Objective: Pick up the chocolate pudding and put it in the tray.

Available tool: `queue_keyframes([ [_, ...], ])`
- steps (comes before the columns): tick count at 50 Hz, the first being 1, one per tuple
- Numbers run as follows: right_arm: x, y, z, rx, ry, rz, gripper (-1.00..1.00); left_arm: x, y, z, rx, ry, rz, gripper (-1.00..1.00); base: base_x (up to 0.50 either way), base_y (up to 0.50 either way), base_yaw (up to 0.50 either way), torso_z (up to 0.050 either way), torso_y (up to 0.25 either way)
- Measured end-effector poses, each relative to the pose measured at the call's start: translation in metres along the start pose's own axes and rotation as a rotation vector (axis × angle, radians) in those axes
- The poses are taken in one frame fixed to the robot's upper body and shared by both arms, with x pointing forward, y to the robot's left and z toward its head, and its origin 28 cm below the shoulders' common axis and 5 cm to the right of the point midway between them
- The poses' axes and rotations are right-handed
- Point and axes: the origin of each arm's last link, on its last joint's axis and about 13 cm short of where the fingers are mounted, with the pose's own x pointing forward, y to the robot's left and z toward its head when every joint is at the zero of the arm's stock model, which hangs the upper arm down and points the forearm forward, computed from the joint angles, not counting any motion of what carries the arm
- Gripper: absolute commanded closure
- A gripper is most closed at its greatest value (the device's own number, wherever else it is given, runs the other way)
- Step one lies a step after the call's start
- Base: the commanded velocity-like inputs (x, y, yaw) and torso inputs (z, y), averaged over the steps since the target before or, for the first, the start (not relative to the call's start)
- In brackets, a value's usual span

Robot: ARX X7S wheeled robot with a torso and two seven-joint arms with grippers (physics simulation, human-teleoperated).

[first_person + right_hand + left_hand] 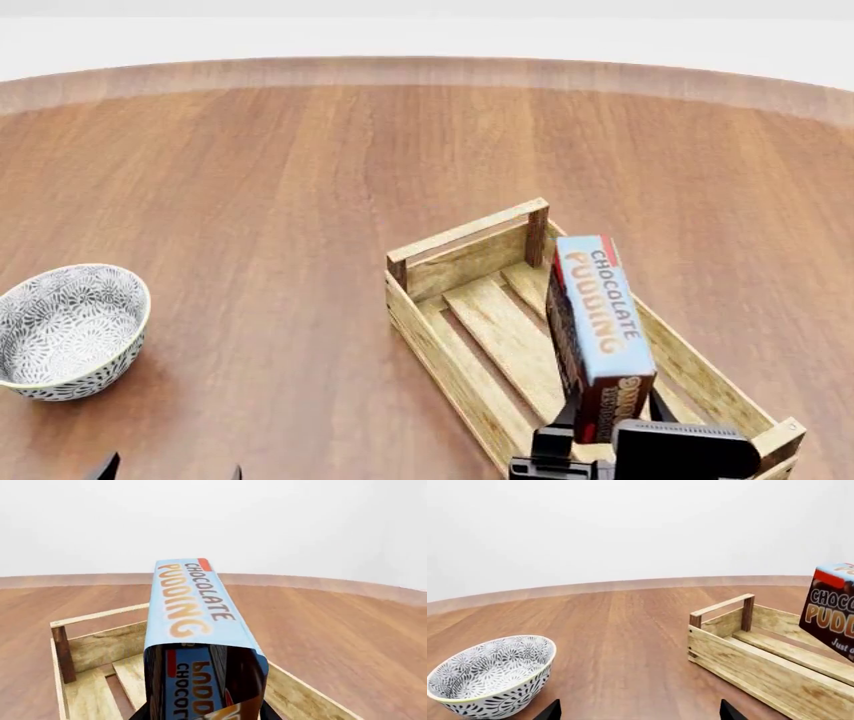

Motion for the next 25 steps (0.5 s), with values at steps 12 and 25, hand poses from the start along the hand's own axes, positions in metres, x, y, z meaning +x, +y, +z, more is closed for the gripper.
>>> queue_keyframes([
  [12,0.0047,0.0030,-0.0097,-0.025,0.007,-0.027,1.00,0.0007,-0.0004,-0.0014,0.000,0.003,-0.001,-1.00,0.00,0.00,0.00,0.000,0.001],
  [25,0.0063,0.0064,-0.0110,-0.061,0.005,-0.040,1.00,0.0017,-0.0011,-0.0031,0.001,0.008,-0.003,-1.00,0.00,0.00,0.00,0.000,0.000],
])
